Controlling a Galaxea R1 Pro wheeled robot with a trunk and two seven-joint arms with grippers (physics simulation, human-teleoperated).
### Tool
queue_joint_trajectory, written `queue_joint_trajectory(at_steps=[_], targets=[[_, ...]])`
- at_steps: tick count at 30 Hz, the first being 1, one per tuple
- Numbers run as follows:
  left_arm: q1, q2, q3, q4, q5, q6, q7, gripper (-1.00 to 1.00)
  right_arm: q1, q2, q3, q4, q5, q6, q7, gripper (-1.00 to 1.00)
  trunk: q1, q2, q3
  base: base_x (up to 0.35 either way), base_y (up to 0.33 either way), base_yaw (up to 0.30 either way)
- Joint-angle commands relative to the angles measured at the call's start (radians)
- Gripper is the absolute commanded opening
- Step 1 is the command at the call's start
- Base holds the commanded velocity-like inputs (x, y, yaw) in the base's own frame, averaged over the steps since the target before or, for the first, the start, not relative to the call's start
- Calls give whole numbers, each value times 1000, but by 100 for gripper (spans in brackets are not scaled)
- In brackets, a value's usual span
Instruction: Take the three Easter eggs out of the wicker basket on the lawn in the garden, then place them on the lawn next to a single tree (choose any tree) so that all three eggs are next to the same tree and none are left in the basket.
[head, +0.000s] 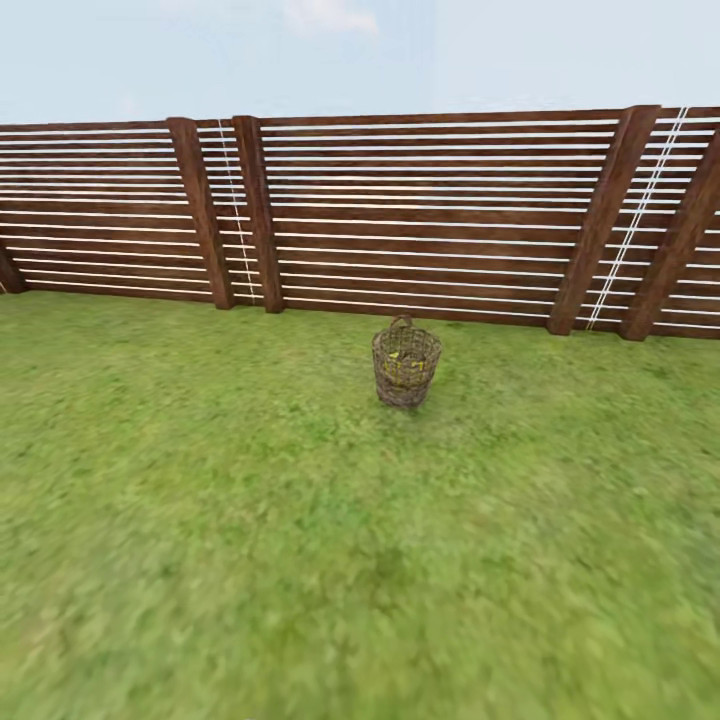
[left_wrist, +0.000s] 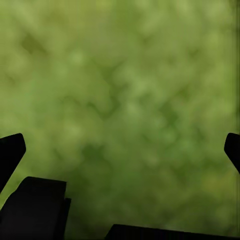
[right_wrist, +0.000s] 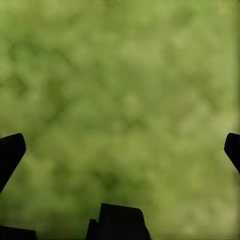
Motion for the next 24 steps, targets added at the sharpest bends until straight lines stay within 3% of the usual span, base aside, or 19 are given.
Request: queue_joint_trajectory(at_steps=[1, 9, 24], targets=[[0, -1, 5, -2, 10, 7, 0, 100, 0, -1, 1, 0, 10, -2, 0, 100, 0, 0, -1, 0, 0, 0], [0, -1, 4, 1, 10, 8, 1, 100, 0, 0, 1, 0, 10, -2, 0, 100, 0, 0, -1, 0, -35, 0], [0, -1, 4, 1, 10, 8, 1, 100, 0, 0, 1, 0, 10, -2, 0, 100, 0, 0, -1, 121, -278, 0]])
